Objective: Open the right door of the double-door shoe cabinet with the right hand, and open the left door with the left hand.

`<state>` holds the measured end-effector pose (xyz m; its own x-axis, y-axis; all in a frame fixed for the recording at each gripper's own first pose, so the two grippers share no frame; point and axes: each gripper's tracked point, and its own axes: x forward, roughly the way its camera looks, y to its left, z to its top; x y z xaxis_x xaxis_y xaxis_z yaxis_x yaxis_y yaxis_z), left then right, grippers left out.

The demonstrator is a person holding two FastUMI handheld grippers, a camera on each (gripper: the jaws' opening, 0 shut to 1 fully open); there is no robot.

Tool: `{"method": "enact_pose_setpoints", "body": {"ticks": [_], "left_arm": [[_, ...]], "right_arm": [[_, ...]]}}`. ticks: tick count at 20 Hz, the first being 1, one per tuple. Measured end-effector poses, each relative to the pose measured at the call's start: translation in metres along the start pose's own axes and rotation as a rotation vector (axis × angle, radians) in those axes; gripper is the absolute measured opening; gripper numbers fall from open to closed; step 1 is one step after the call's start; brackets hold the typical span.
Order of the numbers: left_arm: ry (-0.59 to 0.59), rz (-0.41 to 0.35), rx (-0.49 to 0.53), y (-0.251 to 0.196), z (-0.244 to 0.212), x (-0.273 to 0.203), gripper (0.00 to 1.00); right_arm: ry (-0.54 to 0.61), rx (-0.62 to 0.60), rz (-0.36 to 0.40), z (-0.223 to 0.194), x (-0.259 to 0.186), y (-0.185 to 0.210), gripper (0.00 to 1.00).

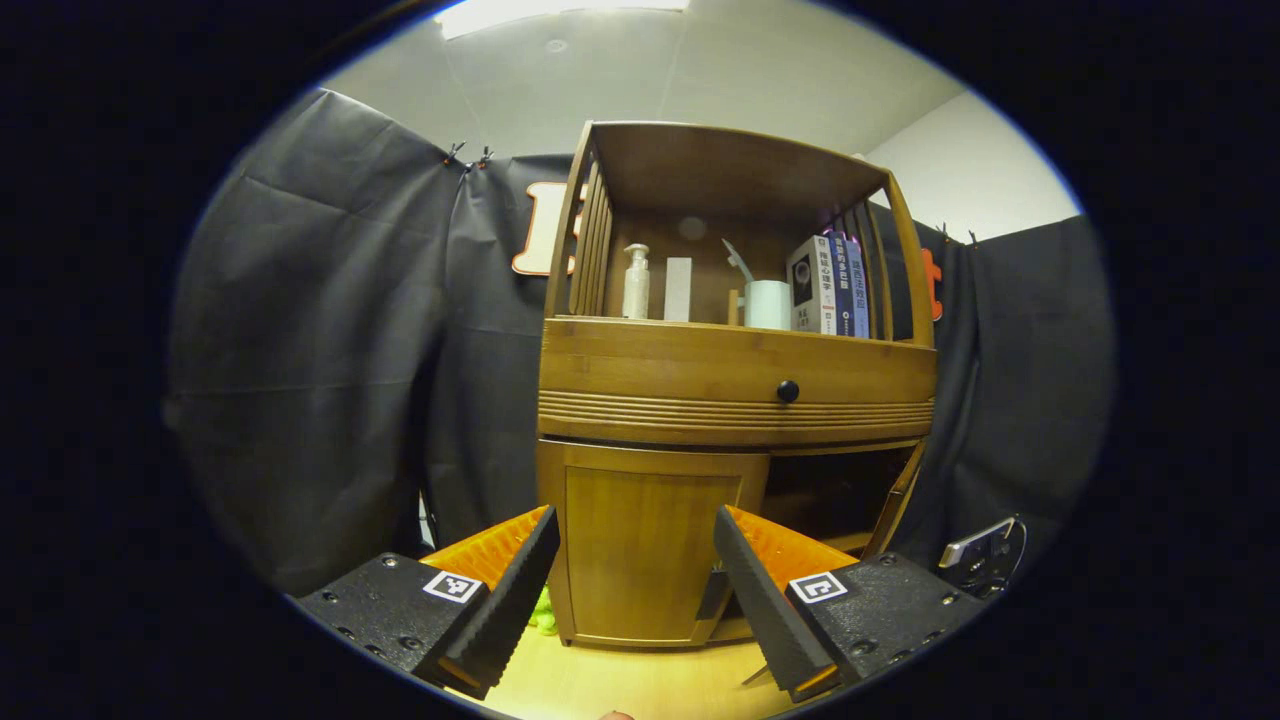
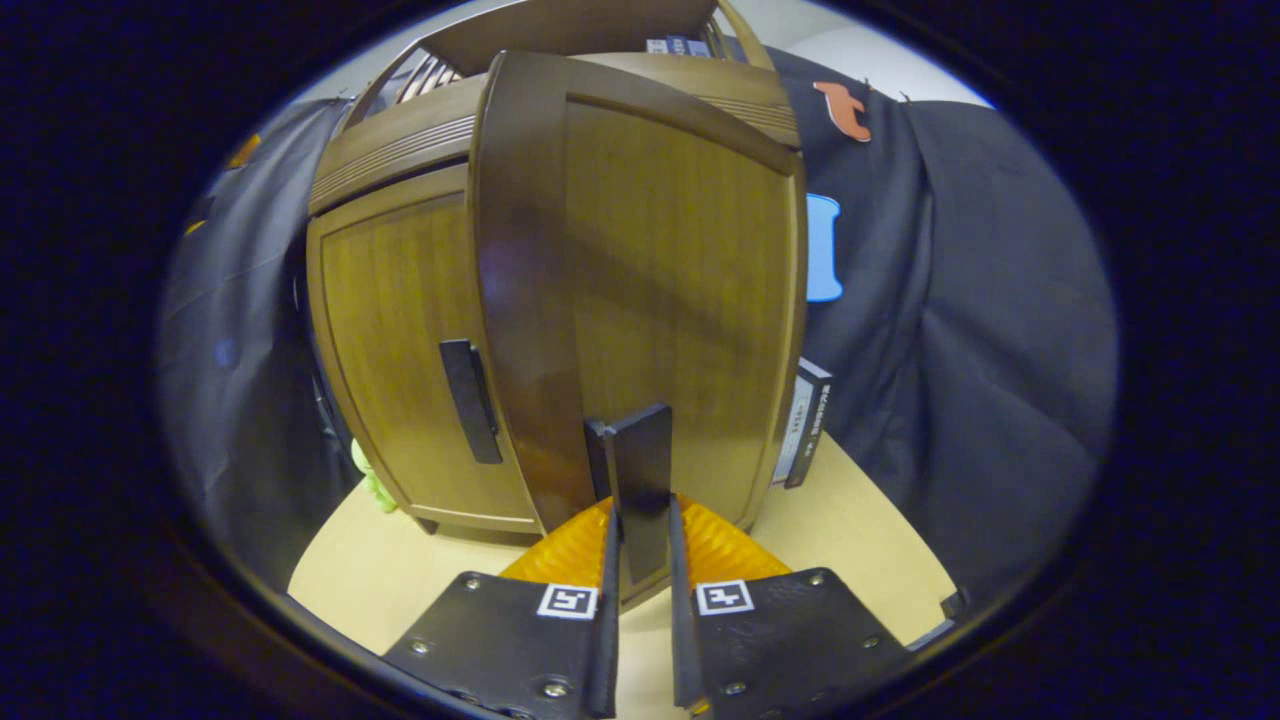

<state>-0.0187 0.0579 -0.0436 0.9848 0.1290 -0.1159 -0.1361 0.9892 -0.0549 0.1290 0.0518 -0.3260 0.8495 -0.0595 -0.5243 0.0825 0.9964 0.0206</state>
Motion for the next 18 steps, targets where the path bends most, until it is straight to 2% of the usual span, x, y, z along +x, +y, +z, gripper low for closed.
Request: {"method": "enact_pose_setpoints", "body": {"ticks": [1,9,13,15,18], "left_arm": [[0.001,-0.01,0.001,-0.003,0.0,0.001,0.92],[0.007,-0.072,-0.008,-0.018,-0.006,0.005,0.92],[0.012,-0.091,-0.024,-0.021,-0.009,0.008,0.99],[0.013,-0.105,-0.032,-0.025,-0.01,0.008,0.92],[0.014,-0.127,-0.034,-0.032,-0.011,0.009,0.92]], "right_arm": [[-0.001,0.002,-0.01,-0.001,-0.001,-0.002,0.22],[-0.003,0.015,-0.103,0.009,-0.003,-0.009,0.22],[0.001,0.018,-0.163,0.014,-0.002,-0.012,0.21],[0.003,0.023,-0.194,0.017,-0.004,-0.013,0.21],[0.0,0.037,-0.223,0.023,-0.01,-0.018,0.21]]}}
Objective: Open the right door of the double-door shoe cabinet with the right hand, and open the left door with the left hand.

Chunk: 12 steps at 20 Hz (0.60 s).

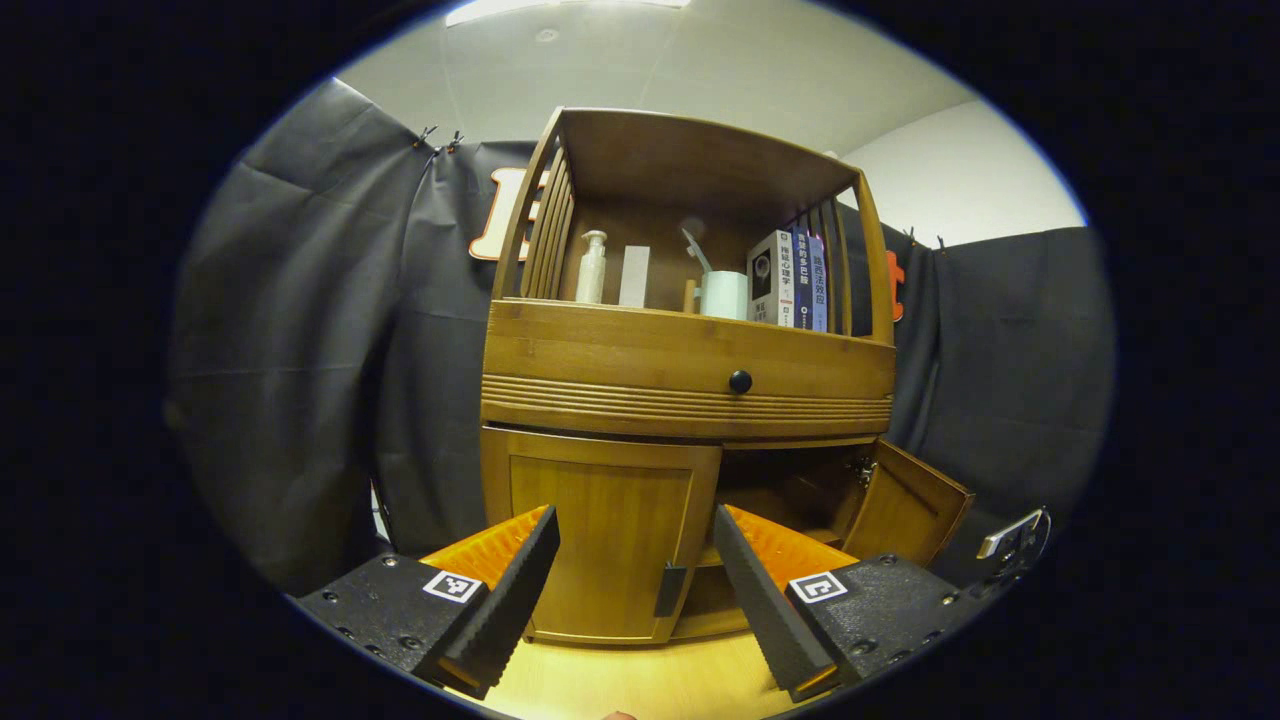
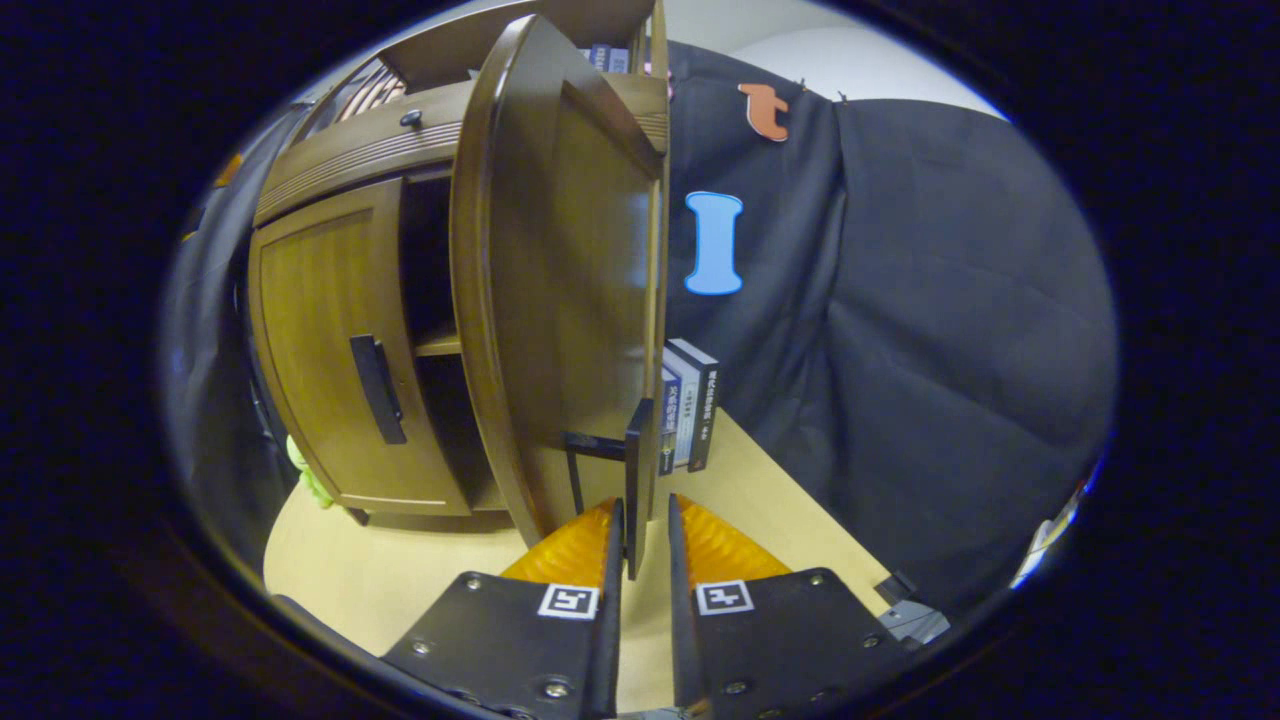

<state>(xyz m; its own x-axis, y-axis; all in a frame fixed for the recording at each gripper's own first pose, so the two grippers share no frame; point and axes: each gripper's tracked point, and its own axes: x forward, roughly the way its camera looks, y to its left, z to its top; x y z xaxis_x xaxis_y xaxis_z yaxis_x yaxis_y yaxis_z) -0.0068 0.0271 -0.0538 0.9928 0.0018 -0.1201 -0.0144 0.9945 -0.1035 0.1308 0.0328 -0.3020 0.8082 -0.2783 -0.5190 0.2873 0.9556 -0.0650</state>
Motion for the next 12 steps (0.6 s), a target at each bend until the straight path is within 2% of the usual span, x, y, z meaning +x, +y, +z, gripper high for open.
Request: {"method": "enact_pose_setpoints", "body": {"ticks": [4,5,7,11,12], "left_arm": [[0.005,-0.027,0.0,-0.008,-0.004,0.003,0.96],[0.008,-0.032,0.002,-0.01,-0.005,0.004,0.92],[0.018,-0.039,0.006,-0.012,-0.011,0.006,0.96],[0.028,-0.05,0.002,-0.016,-0.02,0.014,0.92],[0.031,-0.05,-0.001,-0.018,-0.023,0.017,0.99]], "right_arm": [[-0.003,0.001,-0.053,-0.004,-0.002,-0.032,0.19],[-0.003,0.003,-0.063,-0.003,-0.001,-0.035,0.19],[-0.009,0.004,-0.086,-0.002,-0.003,-0.047,0.19],[-0.019,0.004,-0.141,0.002,-0.006,-0.071,0.19],[-0.022,0.008,-0.159,0.003,-0.006,-0.078,0.19]]}}
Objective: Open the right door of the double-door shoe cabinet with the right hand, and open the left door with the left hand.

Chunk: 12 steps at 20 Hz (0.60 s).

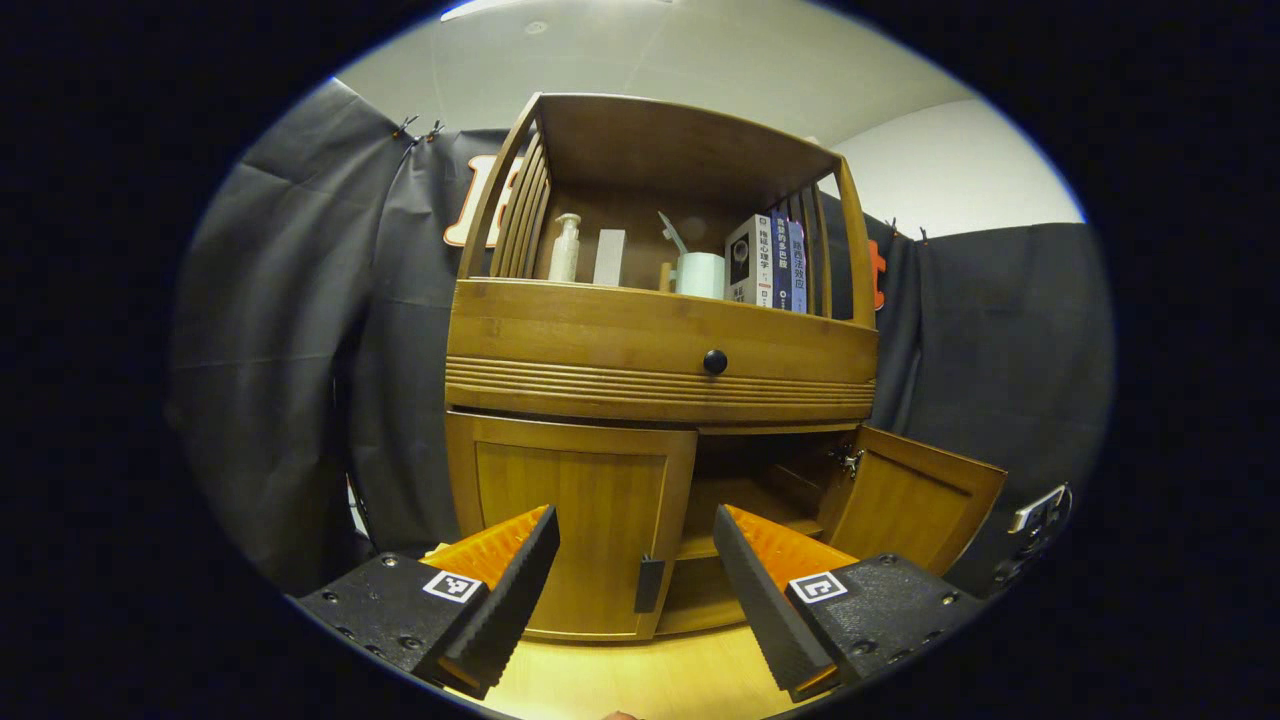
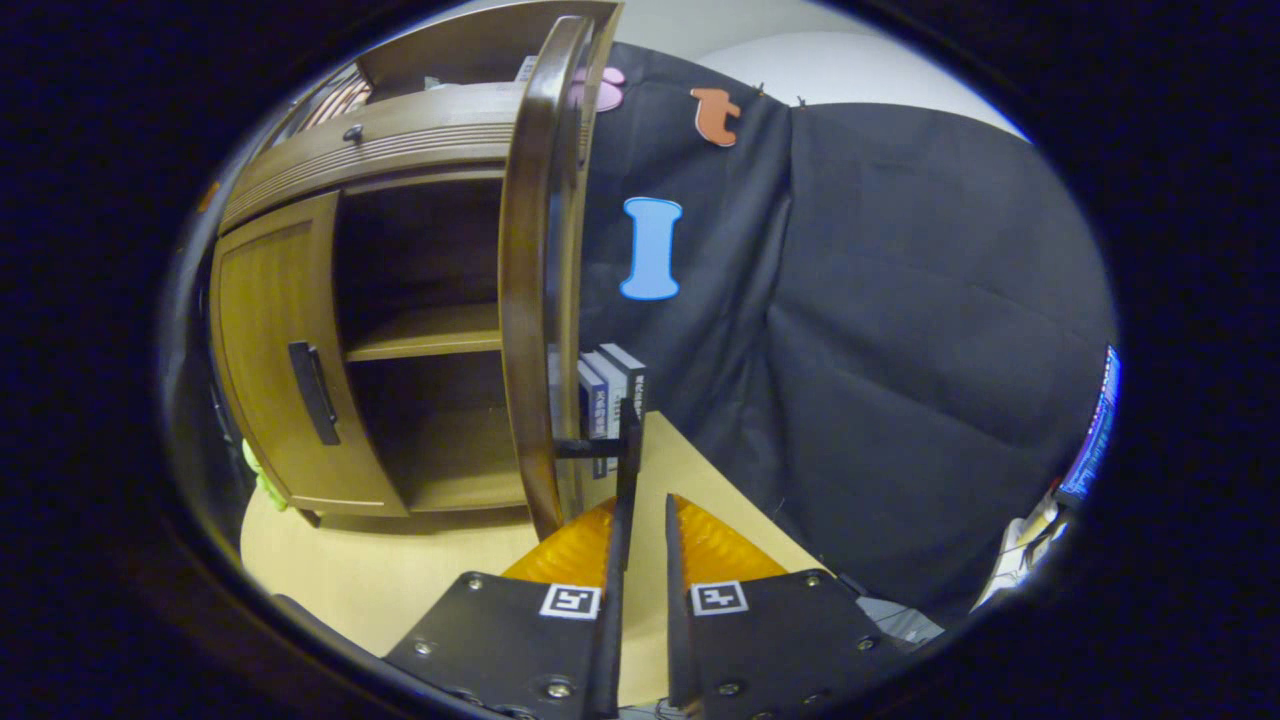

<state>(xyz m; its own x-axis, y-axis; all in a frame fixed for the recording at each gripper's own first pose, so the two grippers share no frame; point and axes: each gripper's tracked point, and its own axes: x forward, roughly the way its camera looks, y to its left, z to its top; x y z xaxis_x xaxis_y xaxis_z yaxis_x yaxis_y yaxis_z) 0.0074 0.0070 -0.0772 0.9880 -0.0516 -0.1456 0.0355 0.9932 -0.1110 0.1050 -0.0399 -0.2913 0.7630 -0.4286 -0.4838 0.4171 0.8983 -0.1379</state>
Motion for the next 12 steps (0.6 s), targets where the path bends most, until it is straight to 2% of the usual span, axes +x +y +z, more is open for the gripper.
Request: {"method": "enact_pose_setpoints", "body": {"ticks": [4,5,7,9,10,11,12], "left_arm": [[0.02,-0.029,-0.015,-0.011,-0.019,0.015,0.96],[0.026,-0.033,-0.015,-0.013,-0.023,0.019,0.92],[0.035,-0.032,-0.007,-0.014,-0.034,0.027,0.92],[0.047,-0.031,0.001,-0.015,-0.046,0.037,0.92],[0.055,-0.031,0.004,-0.014,-0.053,0.042,0.96],[0.061,-0.03,0.005,-0.015,-0.059,0.047,0.92],[0.065,-0.029,0.006,-0.015,-0.065,0.052,0.96]], "right_arm": [[-0.004,0.027,-0.062,0.002,0.002,-0.027,0.19],[-0.006,0.033,-0.075,0.002,0.001,-0.033,0.19],[-0.014,0.044,-0.107,0.004,0.001,-0.048,0.19],[-0.023,0.087,-0.099,0.012,-0.003,-0.054,0.19],[-0.026,0.105,-0.102,0.016,-0.004,-0.056,0.19],[-0.032,0.114,-0.106,0.019,-0.007,-0.061,0.19],[-0.047,0.127,-0.104,0.026,-0.01,-0.062,0.19]]}}
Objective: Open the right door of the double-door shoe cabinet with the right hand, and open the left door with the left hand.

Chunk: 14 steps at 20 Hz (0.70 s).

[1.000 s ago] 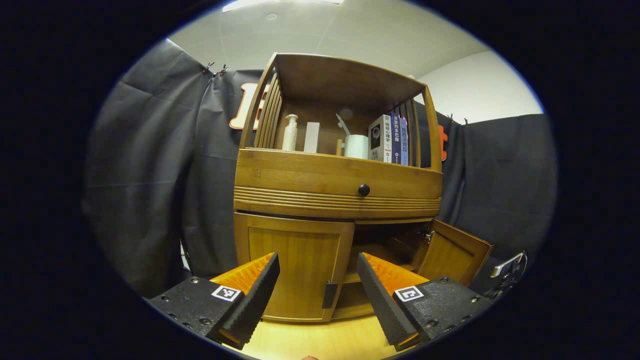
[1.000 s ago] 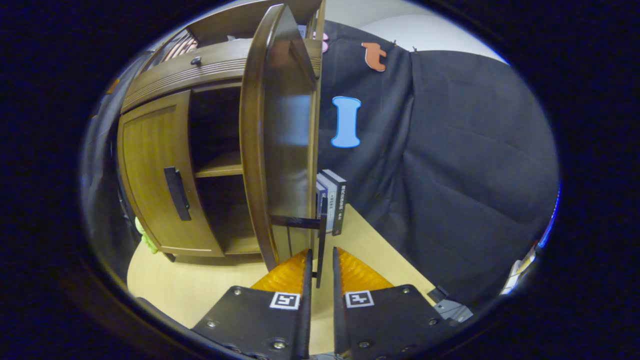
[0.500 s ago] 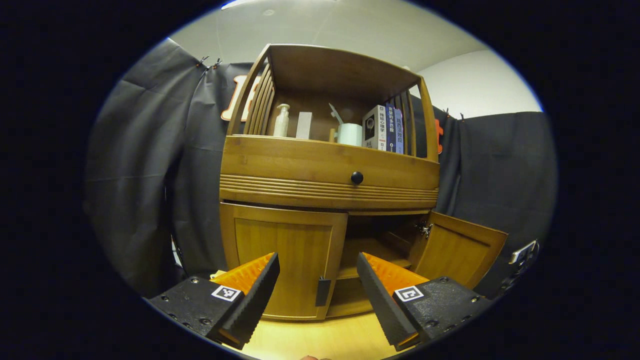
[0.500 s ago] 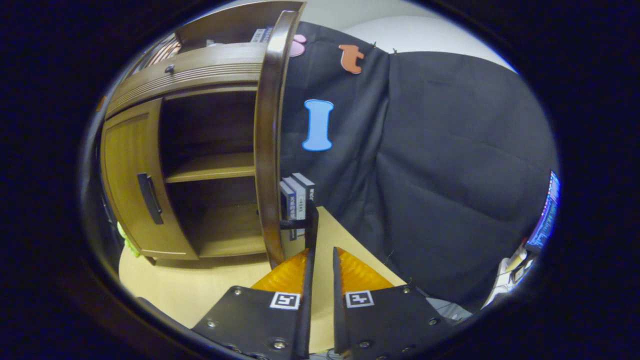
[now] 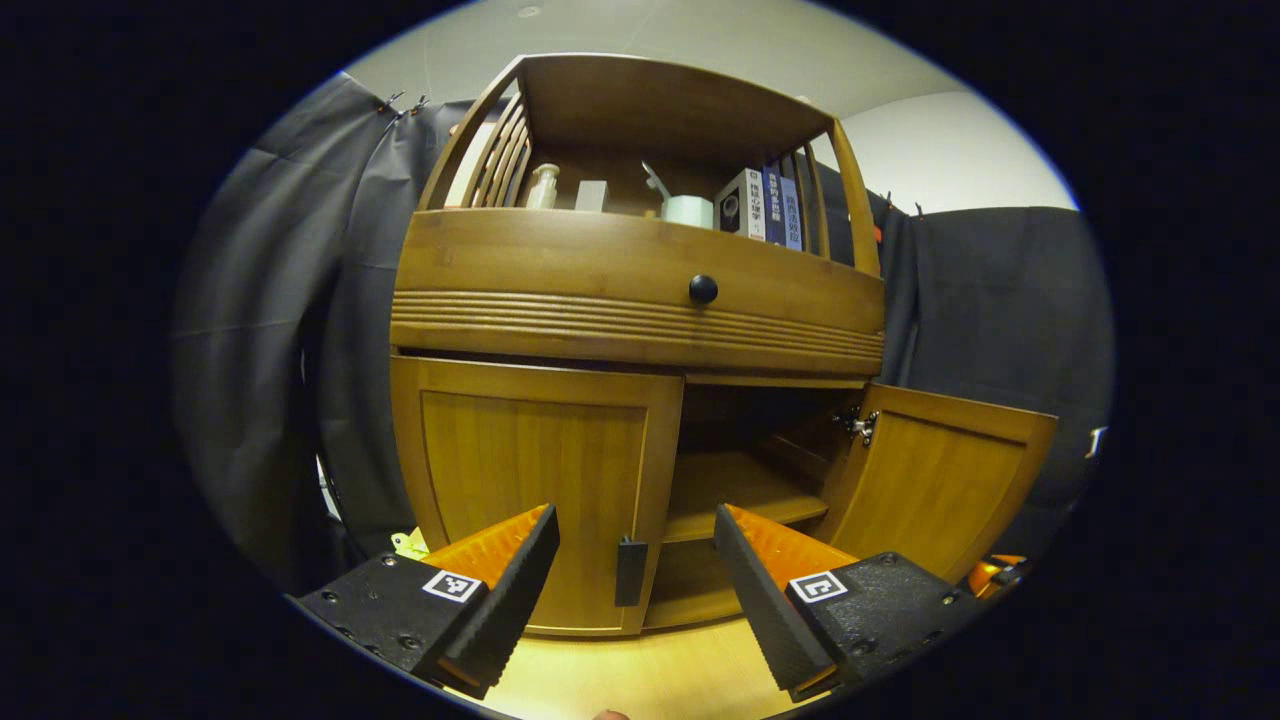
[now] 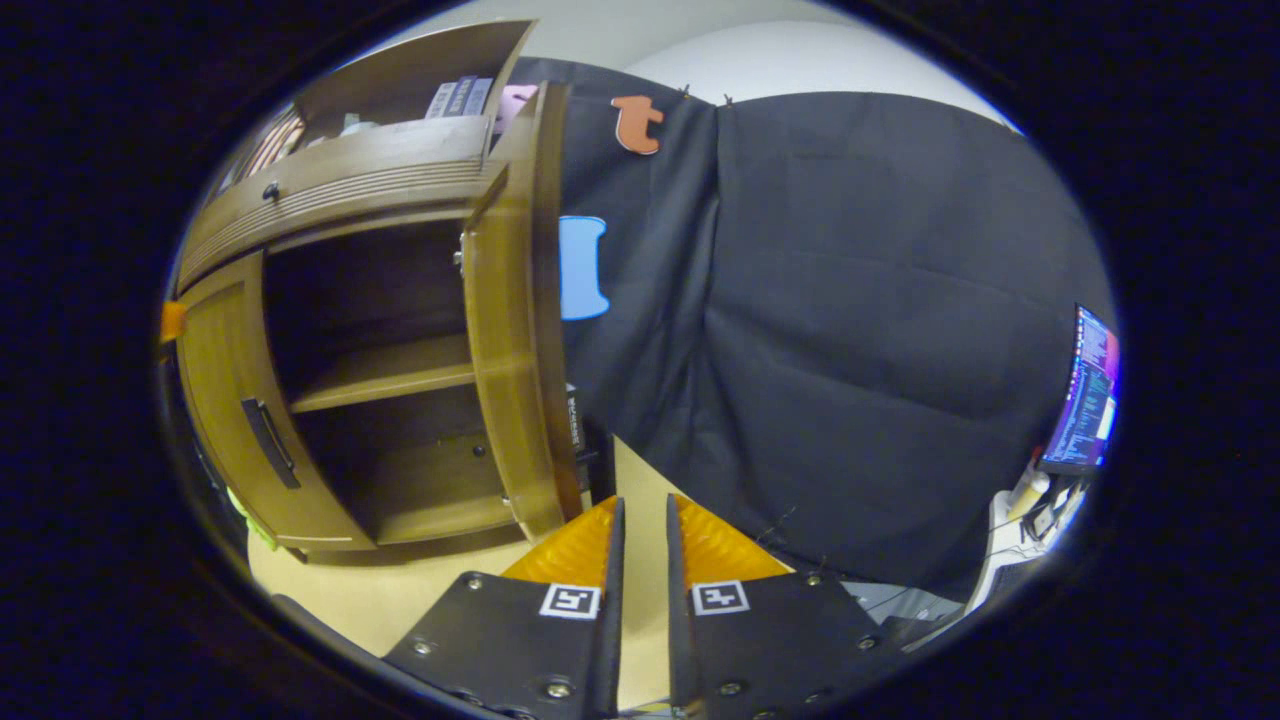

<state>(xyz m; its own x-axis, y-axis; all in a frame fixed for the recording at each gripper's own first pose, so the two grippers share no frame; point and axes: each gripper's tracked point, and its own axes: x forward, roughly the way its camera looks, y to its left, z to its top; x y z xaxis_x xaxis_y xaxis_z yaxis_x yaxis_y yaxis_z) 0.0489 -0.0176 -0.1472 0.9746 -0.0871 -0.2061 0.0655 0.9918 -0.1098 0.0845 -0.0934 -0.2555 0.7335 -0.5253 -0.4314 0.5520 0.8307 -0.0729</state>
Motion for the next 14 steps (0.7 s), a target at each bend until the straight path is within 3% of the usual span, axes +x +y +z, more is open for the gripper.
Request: {"method": "enact_pose_setpoints", "body": {"ticks": [3,6,10,14], "left_arm": [[0.036,0.003,0.017,0.002,-0.022,0.016,0.92],[0.093,0.004,0.034,0.004,-0.051,0.036,0.96],[0.168,-0.007,0.022,0.003,-0.085,0.061,0.93],[0.215,0.008,0.001,0.008,-0.111,0.08,0.96]], "right_arm": [[-0.055,0.014,0.007,0.029,-0.012,-0.002,0.19],[-0.13,0.016,0.008,0.067,-0.027,-0.001,0.19],[-0.227,0.039,0.012,0.117,-0.056,-0.007,0.19],[-0.314,0.032,0.003,0.156,-0.086,-0.016,0.19]]}}
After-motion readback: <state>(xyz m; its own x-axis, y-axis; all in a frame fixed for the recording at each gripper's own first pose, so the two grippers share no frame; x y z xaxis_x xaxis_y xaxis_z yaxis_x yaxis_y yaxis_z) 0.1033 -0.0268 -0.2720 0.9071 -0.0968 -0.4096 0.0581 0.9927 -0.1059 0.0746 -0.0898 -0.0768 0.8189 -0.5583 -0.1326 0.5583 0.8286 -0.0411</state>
